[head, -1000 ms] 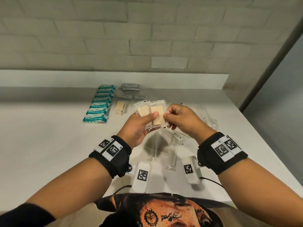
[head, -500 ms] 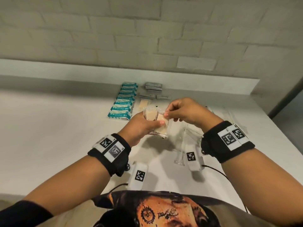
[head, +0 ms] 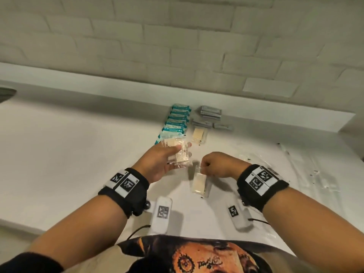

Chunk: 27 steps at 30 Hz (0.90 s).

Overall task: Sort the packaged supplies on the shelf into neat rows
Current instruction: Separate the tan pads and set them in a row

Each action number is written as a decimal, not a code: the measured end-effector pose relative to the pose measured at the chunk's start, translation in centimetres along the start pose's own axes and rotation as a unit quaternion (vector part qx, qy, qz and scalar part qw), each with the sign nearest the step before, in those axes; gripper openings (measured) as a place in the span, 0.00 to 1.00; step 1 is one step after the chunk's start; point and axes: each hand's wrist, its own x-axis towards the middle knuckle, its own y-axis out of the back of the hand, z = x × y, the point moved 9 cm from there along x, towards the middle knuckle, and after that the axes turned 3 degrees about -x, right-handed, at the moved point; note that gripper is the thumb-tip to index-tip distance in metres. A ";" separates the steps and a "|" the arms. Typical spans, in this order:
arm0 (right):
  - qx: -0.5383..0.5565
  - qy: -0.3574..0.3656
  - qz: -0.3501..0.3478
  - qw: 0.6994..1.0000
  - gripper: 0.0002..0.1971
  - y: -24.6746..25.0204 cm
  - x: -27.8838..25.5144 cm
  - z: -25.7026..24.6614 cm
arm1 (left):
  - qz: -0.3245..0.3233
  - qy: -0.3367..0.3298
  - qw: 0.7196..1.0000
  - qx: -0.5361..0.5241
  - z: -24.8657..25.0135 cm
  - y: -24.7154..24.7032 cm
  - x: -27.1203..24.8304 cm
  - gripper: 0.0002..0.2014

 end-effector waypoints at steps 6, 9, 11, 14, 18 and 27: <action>0.197 -0.001 0.132 0.972 0.11 3.0 0.1 0.0 | 0.032 -0.032 0.999 -0.002 0.2 0.8 0.7 0.16; 0.397 0.035 0.163 0.902 0.08 5.4 -1.5 -1.3 | 0.034 -0.035 0.999 -0.002 0.0 0.4 1.1 0.15; 0.389 0.037 0.188 0.901 0.07 6.0 -1.8 -1.5 | 0.040 -0.027 0.999 -0.001 -0.2 0.2 1.5 0.13; 0.296 0.040 0.306 0.904 0.08 7.9 -2.6 -0.7 | 0.075 0.010 0.997 0.011 -0.7 0.5 2.0 0.15; 0.030 0.180 0.381 0.907 0.01 9.1 -4.5 -3.5 | 0.060 0.071 0.995 -0.037 -1.4 0.4 2.1 0.16; 0.308 0.050 0.199 0.929 0.08 7.4 -2.1 -1.3 | 0.041 -0.061 0.992 0.101 0.8 -0.1 1.8 0.18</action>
